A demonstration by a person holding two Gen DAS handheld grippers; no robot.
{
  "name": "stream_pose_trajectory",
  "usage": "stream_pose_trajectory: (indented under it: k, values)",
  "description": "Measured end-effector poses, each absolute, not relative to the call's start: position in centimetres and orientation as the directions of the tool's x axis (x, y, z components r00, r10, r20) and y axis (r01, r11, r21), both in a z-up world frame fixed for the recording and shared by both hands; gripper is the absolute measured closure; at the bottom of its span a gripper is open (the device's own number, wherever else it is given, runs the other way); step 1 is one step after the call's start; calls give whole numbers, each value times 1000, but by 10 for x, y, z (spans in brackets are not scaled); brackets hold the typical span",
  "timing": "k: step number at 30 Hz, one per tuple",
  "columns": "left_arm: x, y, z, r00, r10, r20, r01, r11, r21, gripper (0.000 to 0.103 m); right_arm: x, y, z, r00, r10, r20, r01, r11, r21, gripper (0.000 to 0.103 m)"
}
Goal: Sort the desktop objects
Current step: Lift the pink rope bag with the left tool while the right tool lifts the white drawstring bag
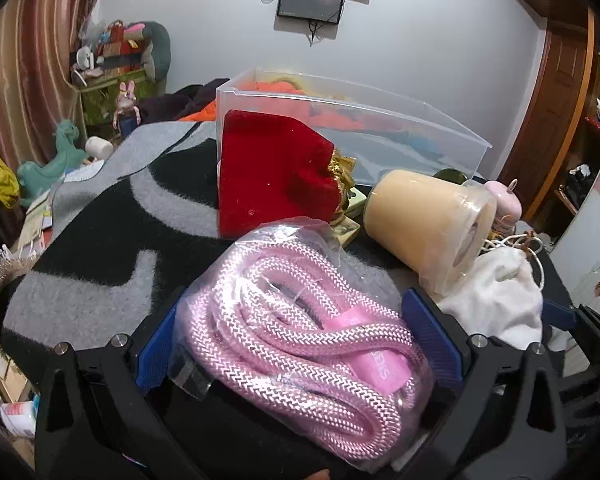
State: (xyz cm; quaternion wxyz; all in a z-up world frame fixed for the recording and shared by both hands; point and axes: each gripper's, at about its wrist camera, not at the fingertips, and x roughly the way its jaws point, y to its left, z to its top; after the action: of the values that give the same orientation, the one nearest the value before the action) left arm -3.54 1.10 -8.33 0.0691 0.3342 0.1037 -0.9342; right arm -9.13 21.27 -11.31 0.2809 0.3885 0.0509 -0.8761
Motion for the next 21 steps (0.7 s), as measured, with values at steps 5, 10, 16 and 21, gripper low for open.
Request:
stream_pose_trajectory:
  k: [5, 10, 16, 21]
  values:
    - [-38, 16, -85, -769, -74, -635, 194, -973, -122, 0, -89, 210, -114, -578, -447, -682, 539, -837, 92, 0]
    - [-48, 22, -86, -752, -92, -652, 193, -978, -84, 0, -85, 209, -114, -592, -461, -661, 569, -820, 63, 9]
    - [-36, 25, -87, -769, -95, -632, 175, -982, -65, 5, -80, 208, -110, -576, -493, -653, 608, -792, 62, 33]
    - [-18, 19, -85, -781, -82, -619, 162, -984, -74, 15, -80, 213, -105, -564, -516, -645, 619, -781, 83, 44]
